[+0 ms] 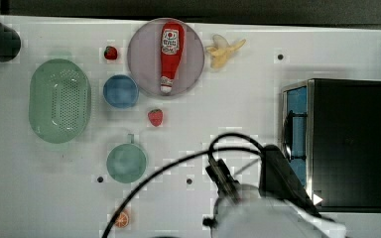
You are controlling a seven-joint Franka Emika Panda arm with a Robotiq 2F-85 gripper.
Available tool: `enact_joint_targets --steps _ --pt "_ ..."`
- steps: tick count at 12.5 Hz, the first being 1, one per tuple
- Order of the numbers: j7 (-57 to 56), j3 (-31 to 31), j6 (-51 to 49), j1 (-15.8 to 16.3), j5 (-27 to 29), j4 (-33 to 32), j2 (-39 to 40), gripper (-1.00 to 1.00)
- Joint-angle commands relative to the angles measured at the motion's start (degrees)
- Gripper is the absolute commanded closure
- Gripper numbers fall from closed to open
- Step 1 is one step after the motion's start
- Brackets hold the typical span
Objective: Flap open oven.
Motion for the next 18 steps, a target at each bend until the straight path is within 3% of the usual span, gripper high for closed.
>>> enact_joint_targets --steps 1,4,12,14,18 --pt "2.4 -0.7 3.3 0.1 -0.2 -2.0 2.5 0.65" --pt "-11.0 -3.9 7.4 -0.5 -1.6 -4.0 4.6 0.65" --pt "-63.0 -16.0 25.5 -1.5 -4.3 -7.7 15.1 0.65" --pt "-69.3 -18.1 31.2 -1.6 -4.4 -8.1 18.2 0.65" --pt "-71.2 -20.6 41.2 -1.9 -5.9 -9.9 24.6 0.65"
